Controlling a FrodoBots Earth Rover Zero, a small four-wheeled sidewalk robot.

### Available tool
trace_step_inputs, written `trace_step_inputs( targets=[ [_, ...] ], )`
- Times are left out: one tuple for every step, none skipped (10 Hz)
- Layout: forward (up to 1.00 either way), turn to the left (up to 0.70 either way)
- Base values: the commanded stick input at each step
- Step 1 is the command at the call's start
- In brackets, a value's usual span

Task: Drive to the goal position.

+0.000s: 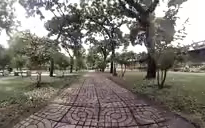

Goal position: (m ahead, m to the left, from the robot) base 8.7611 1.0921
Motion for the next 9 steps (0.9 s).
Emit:
trace_step_inputs(
  targets=[
    [1.00,0.00],
    [1.00,0.00],
    [1.00,0.00],
    [1.00,0.00],
    [1.00,0.18],
    [1.00,0.10],
    [1.00,0.00],
    [1.00,0.00],
    [1.00,0.00]
  ],
)
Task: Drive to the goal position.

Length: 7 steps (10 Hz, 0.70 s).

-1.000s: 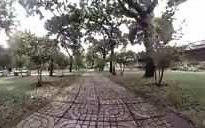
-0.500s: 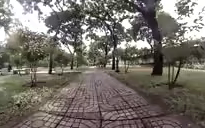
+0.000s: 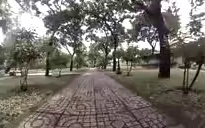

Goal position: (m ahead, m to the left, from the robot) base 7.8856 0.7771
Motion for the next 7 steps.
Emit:
trace_step_inputs(
  targets=[
    [1.00,0.00],
    [1.00,0.00],
    [1.00,0.00],
    [1.00,0.00],
    [1.00,0.00],
    [1.00,0.00],
    [1.00,0.00]
  ],
)
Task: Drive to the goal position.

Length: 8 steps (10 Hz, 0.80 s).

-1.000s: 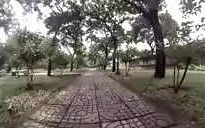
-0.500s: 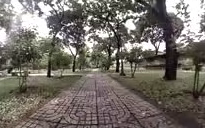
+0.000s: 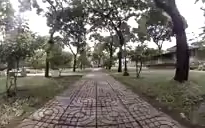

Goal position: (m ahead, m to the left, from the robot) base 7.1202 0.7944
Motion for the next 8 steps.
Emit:
trace_step_inputs(
  targets=[
    [1.00,0.00],
    [1.00,0.00],
    [1.00,0.00],
    [1.00,0.00],
    [1.00,0.00],
    [1.00,0.00],
    [1.00,0.00],
    [1.00,0.00]
  ],
)
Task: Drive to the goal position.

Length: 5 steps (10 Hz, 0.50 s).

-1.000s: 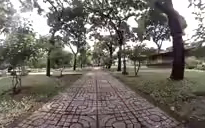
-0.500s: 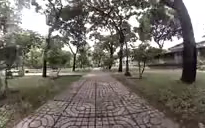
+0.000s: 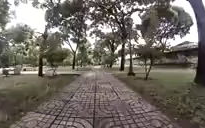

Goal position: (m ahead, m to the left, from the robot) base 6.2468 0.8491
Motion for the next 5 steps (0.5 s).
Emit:
trace_step_inputs(
  targets=[
    [1.00,0.00],
    [1.00,0.00],
    [1.00,0.00],
    [1.00,0.00],
    [1.00,0.00]
  ],
)
